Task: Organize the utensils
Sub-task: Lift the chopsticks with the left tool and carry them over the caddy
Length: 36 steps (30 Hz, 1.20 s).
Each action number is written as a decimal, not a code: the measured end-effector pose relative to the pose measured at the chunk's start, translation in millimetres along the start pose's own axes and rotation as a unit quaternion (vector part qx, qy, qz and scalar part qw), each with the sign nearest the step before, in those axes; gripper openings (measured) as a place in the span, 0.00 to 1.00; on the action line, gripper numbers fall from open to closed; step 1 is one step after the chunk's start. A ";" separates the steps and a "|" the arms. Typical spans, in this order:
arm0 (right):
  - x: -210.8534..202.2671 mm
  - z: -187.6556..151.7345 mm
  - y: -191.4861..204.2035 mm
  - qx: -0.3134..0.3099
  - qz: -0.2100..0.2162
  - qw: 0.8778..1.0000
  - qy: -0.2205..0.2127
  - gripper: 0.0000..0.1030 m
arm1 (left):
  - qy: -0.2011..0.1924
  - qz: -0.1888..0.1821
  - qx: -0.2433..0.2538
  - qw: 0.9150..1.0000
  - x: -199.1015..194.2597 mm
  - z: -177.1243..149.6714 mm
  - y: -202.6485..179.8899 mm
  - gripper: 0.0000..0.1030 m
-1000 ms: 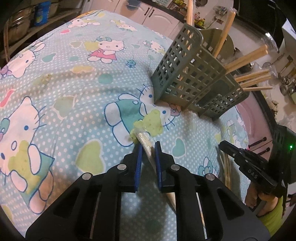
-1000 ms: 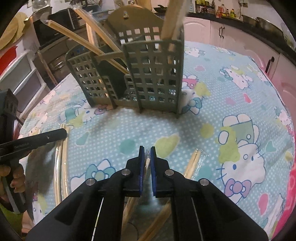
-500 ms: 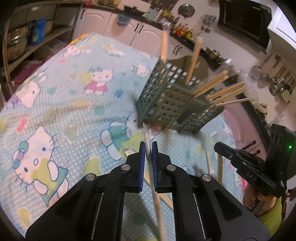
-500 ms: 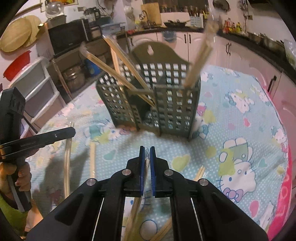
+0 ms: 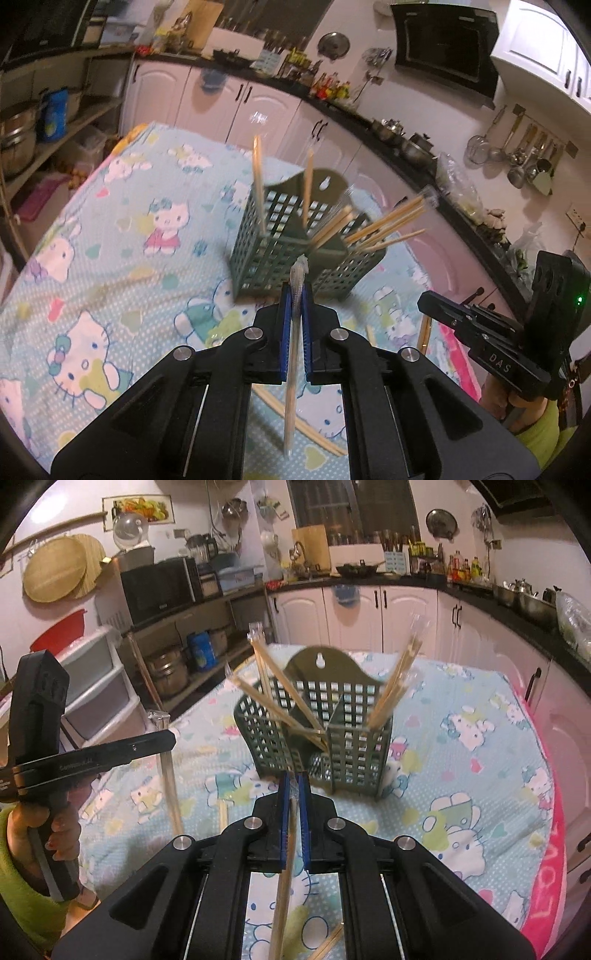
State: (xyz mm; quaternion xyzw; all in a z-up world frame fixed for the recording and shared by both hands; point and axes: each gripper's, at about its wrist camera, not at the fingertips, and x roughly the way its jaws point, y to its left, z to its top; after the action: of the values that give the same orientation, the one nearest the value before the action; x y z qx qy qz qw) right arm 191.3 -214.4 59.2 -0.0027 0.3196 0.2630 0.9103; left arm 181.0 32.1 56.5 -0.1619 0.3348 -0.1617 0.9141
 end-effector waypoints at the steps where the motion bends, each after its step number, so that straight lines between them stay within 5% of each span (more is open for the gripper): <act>1: -3.6 1.2 0.9 0.000 -0.001 1.000 -0.005 0.05 | -0.003 -0.001 0.003 1.000 -1.9 2.2 -2.4 0.01; 22: -47.5 39.2 -0.8 0.009 -0.008 0.996 -0.090 0.05 | -0.057 -0.006 0.055 0.997 -19.6 51.0 -39.1 0.01; 36: -53.9 60.2 -10.8 0.019 -0.014 0.991 -0.129 0.05 | -0.100 0.023 0.056 0.993 -26.8 87.0 -33.0 0.01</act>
State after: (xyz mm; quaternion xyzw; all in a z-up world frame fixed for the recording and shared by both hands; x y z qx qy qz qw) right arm 196.0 -239.0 136.8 0.0435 0.2046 0.2419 0.9475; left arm 213.3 29.8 147.8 -0.1183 0.2356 -0.1416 0.9542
